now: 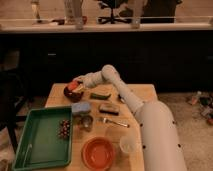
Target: Place apple in purple bowl
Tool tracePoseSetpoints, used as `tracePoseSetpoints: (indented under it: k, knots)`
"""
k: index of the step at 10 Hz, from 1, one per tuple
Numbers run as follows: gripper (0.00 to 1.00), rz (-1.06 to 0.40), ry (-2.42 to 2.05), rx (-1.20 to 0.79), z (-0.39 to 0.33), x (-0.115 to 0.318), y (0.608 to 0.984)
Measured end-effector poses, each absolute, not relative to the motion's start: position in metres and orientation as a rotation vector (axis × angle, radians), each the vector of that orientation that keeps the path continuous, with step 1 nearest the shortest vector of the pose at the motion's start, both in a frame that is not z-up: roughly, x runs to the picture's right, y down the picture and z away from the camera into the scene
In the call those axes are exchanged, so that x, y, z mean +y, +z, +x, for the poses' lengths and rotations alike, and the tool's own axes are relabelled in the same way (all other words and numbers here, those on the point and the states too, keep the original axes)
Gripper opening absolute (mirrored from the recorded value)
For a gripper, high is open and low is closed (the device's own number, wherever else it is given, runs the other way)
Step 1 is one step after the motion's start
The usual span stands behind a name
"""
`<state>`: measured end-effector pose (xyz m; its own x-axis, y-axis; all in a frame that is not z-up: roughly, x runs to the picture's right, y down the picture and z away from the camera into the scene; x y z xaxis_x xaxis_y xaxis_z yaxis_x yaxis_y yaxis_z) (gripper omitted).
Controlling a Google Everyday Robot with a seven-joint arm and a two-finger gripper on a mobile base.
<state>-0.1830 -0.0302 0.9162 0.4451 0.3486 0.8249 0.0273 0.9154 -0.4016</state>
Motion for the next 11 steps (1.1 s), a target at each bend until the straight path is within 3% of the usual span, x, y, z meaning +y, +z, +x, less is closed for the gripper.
tracePoseSetpoints:
  k: [1, 5, 6, 11]
  knots:
    - [0.39, -0.384, 0.207, -1.097, -0.1813, -0.0304, 0.9167]
    - [0.76, -0.385, 0.206, -1.098, -0.1825, -0.0301, 0.9165]
    - [0.80, -0.385, 0.206, -1.097, -0.1817, -0.0301, 0.9167]
    - [0.80, -0.385, 0.206, -1.097, -0.1818, -0.0300, 0.9166]
